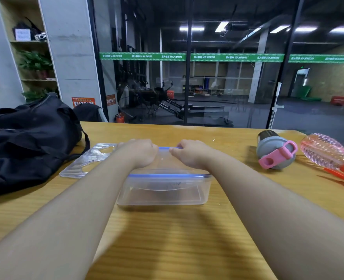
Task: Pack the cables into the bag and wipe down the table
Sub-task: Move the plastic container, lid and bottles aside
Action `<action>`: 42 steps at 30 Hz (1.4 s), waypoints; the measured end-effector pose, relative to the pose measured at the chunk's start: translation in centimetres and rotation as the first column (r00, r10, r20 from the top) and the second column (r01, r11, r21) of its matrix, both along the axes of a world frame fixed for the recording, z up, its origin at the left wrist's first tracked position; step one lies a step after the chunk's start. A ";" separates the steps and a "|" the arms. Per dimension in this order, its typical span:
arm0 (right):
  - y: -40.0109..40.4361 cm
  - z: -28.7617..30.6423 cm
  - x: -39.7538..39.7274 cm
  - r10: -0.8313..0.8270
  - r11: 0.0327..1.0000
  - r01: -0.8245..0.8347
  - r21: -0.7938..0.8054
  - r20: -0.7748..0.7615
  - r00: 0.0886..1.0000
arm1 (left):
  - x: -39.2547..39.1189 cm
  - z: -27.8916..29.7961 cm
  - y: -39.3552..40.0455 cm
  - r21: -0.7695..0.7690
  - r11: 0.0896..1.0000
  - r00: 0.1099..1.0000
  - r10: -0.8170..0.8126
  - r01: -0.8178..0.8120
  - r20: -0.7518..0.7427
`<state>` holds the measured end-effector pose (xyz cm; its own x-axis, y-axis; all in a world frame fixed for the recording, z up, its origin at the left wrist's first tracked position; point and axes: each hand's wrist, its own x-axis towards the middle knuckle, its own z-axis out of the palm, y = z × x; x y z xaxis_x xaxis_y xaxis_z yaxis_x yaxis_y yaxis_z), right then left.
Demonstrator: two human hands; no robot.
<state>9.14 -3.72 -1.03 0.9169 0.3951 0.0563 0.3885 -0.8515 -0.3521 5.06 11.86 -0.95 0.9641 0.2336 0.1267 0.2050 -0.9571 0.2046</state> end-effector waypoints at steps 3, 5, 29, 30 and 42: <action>0.0 -0.3 0.3 -0.026 0.999 0.026 0.046 -0.009 1.000 | 0.0 -0.2 0.1 0.014 1.000 1.000 -0.008 0.008 0.018; 0.0 -0.4 0.5 -0.044 0.997 0.046 0.064 -0.019 0.999 | 0.0 -0.2 0.2 0.020 1.000 1.000 0.001 -0.002 0.015; -3.6 -1.7 -3.5 -0.123 0.803 0.077 0.591 0.038 0.992 | -6.4 -2.3 1.7 -0.584 0.808 0.838 0.260 0.084 0.480; -3.5 -2.1 -3.9 -0.107 0.806 0.070 0.588 0.029 0.994 | -6.6 -2.6 1.7 -0.615 0.780 0.823 0.272 0.115 0.499; -2.8 -2.6 -5.1 -0.111 0.769 0.095 0.632 -0.015 0.994 | -7.5 -3.5 1.5 -0.701 0.649 0.842 0.169 0.295 0.512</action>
<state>4.07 -6.52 -3.65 0.9455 0.1667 0.2797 0.3256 -0.4758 -0.8170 -2.45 13.37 -4.48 0.8238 0.4089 0.3927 -0.2024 -0.4349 0.8775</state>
